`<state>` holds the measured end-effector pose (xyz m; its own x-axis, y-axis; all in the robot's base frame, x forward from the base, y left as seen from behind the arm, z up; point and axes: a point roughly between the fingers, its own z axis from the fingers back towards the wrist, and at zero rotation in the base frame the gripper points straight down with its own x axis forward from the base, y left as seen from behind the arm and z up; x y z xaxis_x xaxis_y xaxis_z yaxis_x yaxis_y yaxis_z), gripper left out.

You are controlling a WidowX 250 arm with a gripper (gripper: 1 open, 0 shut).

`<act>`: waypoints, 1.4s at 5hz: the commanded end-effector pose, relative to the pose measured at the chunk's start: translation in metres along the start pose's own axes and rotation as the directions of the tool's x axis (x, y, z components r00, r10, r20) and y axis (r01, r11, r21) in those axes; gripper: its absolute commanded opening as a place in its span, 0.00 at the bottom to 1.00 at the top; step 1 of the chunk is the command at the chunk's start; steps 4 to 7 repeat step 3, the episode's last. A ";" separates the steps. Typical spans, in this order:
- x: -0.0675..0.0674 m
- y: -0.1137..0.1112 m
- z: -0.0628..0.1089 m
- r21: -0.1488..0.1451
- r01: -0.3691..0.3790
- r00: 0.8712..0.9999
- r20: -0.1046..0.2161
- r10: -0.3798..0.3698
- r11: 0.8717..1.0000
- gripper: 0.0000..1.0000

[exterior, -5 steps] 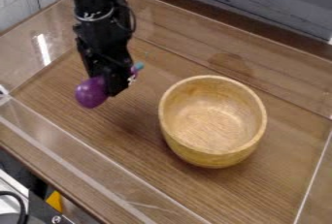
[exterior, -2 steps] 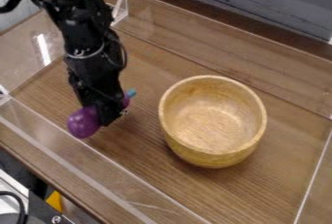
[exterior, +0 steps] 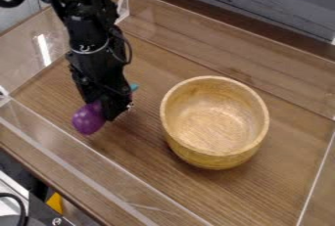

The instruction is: Remove the purple eggplant from inside the brown bowl and put it on the table

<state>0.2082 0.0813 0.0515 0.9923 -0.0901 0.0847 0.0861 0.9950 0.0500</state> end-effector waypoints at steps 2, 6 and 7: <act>0.000 0.002 -0.012 0.008 0.098 0.995 0.029 -0.098 0.995 0.00; -0.003 -0.004 -0.014 0.009 0.069 0.997 0.026 -0.069 0.998 0.00; -0.003 -0.004 -0.014 0.009 0.069 0.997 0.026 -0.069 0.998 0.00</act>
